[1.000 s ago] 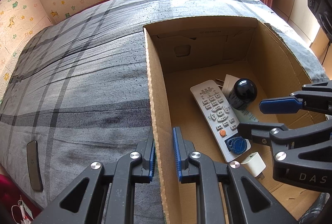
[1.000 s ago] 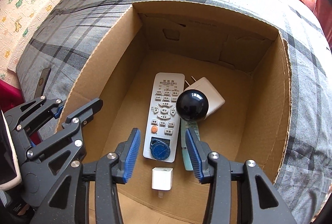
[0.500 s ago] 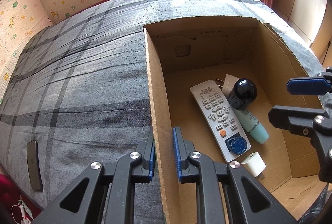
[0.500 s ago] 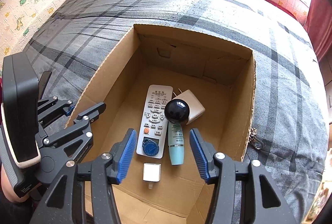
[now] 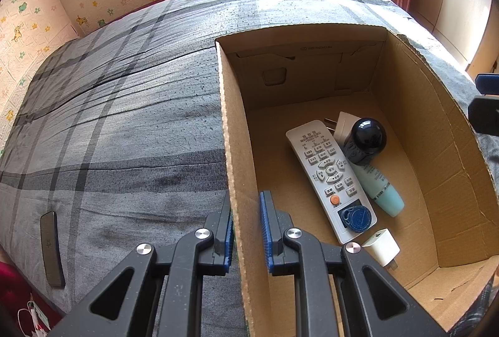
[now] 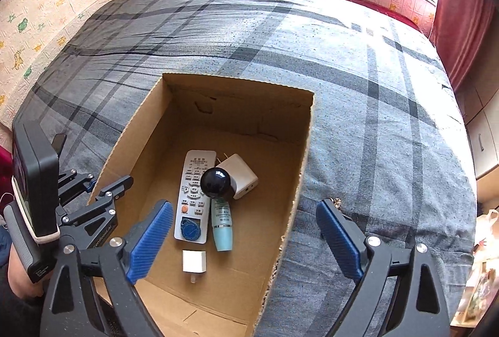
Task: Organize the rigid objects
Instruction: 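Move the right gripper back over the brass keys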
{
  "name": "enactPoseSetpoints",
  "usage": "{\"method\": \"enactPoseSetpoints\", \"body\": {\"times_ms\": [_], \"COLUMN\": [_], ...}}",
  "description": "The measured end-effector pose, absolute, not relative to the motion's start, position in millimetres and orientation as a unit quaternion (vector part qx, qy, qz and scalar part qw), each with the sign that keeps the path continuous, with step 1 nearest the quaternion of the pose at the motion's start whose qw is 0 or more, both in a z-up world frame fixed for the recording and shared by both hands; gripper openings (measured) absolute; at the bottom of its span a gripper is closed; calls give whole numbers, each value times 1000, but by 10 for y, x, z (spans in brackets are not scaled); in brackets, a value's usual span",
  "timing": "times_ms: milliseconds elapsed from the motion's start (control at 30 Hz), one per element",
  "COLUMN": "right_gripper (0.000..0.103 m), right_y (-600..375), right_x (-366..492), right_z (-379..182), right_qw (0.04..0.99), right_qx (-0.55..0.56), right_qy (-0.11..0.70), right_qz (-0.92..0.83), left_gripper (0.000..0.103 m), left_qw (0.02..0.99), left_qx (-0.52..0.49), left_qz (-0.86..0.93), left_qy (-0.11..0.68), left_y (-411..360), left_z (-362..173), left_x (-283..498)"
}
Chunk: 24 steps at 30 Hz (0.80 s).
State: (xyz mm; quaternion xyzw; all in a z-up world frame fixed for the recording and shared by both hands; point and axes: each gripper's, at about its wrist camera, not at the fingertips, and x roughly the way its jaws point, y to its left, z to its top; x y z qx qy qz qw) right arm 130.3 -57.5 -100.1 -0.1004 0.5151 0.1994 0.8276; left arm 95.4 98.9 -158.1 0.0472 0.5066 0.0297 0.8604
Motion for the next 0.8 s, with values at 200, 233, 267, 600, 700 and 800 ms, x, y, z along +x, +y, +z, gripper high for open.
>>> {"method": "enactPoseSetpoints", "body": {"times_ms": [200,233,267,600,700,800], "right_gripper": [103,103,103,103,103,103], "right_y": [-862,-916,-978,-1529,-1635,-1737], "right_x": [1406,1426,1449,1644,1669,1670], "right_z": [-931,-932,-938,-1209,-1328,-1455], "right_qw": [844,846,848,857,857,856], "right_qx": [-100,-100,-99,-77,-80,-74], "right_qy": [500,498,497,499,500,503], "right_qz": [168,163,156,99,94,92], "left_gripper": [17,17,17,17,17,17], "left_qw": [860,860,860,860,860,860], "left_qx": [47,47,47,48,48,48], "left_qz": [30,30,30,29,29,30], "left_qy": [507,507,507,507,507,507], "left_y": [990,990,987,1004,1005,1004], "left_z": [-1581,-1581,-1582,-1578,-1579,-1579], "left_x": [956,956,958,950,951,951]}}
